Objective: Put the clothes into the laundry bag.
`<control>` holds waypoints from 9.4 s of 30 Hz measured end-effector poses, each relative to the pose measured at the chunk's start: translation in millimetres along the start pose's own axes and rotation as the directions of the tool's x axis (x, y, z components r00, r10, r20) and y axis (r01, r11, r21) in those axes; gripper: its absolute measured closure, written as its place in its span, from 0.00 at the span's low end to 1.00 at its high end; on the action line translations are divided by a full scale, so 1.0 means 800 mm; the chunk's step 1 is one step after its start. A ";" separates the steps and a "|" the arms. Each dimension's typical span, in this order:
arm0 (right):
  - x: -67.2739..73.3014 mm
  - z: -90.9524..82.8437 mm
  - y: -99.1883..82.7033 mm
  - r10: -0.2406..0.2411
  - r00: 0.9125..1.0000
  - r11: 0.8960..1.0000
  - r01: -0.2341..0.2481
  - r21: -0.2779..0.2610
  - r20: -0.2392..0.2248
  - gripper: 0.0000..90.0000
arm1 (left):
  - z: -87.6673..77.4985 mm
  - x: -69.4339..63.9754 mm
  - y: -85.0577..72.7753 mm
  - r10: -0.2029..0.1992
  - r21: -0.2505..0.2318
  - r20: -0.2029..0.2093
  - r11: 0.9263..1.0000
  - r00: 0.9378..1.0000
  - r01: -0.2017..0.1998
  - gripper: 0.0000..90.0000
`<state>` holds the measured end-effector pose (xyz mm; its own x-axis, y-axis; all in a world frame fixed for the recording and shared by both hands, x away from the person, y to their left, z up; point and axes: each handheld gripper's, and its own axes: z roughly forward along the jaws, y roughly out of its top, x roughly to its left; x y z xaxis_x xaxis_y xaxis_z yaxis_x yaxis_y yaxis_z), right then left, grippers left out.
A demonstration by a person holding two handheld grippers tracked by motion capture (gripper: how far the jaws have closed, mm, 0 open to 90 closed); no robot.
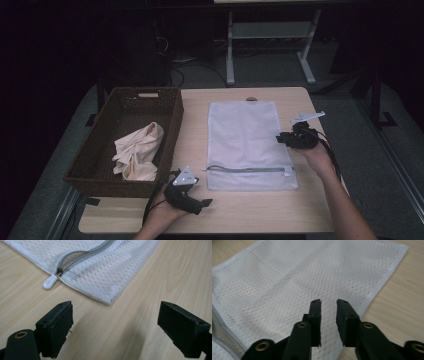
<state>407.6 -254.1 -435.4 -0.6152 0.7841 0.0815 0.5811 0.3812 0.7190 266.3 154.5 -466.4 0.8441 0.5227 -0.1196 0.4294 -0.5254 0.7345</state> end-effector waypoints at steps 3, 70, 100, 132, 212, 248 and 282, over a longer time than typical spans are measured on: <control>-0.003 0.007 -0.002 -0.002 1.000 1.000 0.002 0.004 0.027 0.91 | 0.000 0.000 -0.001 -0.001 0.001 0.001 1.000 1.000 0.001 0.14; -0.095 -0.020 -0.057 0.182 0.953 0.969 -0.216 0.120 0.243 1.00 | 0.005 0.000 -0.003 -0.006 0.016 0.009 1.000 1.000 0.006 0.14; -0.126 -0.047 -0.080 0.207 0.922 0.964 -0.250 0.093 0.327 1.00 | 0.006 -0.001 -0.002 -0.002 0.020 0.010 1.000 1.000 0.002 0.14; -0.003 -0.121 -0.145 -0.006 0.987 0.977 -0.027 0.209 0.159 1.00 | 0.002 -0.003 0.000 0.005 0.023 0.005 1.000 1.000 -0.005 0.14; 0.157 -0.089 -0.125 -0.174 0.977 0.985 0.175 0.003 -0.122 0.26 | 0.005 -0.007 -0.001 0.041 0.065 0.026 0.997 0.999 -0.043 0.14; 0.101 -0.113 -0.154 0.030 1.000 0.999 -0.030 0.040 0.004 0.16 | -0.052 -0.026 0.061 0.075 0.031 0.047 0.997 0.996 -0.076 0.13; 0.091 -0.121 -0.149 0.038 0.998 0.999 -0.039 0.019 0.058 0.45 | -0.168 0.053 0.125 0.066 0.061 -0.140 0.996 0.988 -0.058 0.13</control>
<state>242.3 -290.0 -448.1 -0.5609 0.8251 0.0685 0.6148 0.3597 0.7018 301.9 214.8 -308.1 0.8170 0.5761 0.0239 0.3988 -0.5946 0.6982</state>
